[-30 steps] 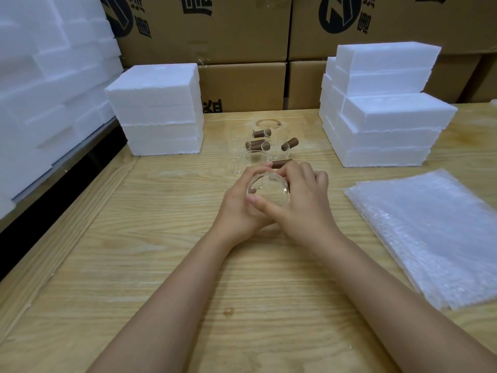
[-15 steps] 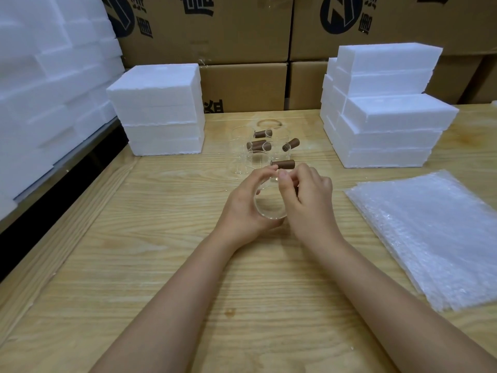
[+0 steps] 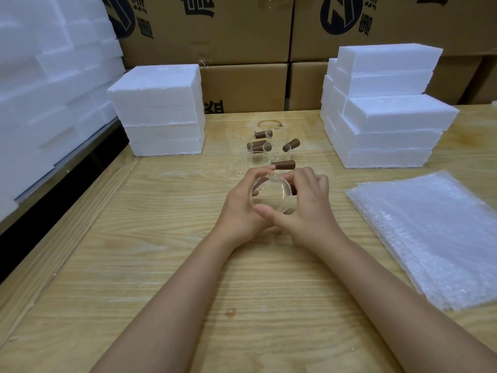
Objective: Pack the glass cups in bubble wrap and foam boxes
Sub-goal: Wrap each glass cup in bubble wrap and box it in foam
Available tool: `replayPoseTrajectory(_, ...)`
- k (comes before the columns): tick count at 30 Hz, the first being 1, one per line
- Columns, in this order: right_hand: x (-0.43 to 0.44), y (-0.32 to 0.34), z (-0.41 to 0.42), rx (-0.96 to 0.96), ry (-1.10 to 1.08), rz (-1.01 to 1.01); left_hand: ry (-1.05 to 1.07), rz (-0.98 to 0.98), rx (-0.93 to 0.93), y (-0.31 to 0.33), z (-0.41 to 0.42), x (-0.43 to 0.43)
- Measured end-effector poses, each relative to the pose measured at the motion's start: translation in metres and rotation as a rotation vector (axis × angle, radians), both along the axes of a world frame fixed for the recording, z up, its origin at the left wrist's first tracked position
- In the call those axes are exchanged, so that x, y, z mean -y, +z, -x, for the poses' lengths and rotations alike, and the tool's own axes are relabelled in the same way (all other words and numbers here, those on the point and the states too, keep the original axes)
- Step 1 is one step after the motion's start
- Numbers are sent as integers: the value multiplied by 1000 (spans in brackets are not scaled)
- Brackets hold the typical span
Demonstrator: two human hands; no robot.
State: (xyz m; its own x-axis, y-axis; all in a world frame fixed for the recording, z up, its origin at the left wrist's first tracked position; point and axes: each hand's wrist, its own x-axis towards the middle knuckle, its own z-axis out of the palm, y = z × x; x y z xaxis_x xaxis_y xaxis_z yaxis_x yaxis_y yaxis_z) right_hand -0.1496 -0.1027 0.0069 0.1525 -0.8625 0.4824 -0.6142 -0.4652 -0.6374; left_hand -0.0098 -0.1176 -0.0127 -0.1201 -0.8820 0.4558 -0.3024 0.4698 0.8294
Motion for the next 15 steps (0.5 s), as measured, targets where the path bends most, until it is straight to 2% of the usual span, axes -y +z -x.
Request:
replayPoseTrajectory(6, 2, -2, 4, 37, 41, 46, -2, -35, -48, 2, 1, -2)
replayPoseTrajectory(15, 7, -7, 1, 100, 1, 283, 16, -15, 15, 1, 3, -2)
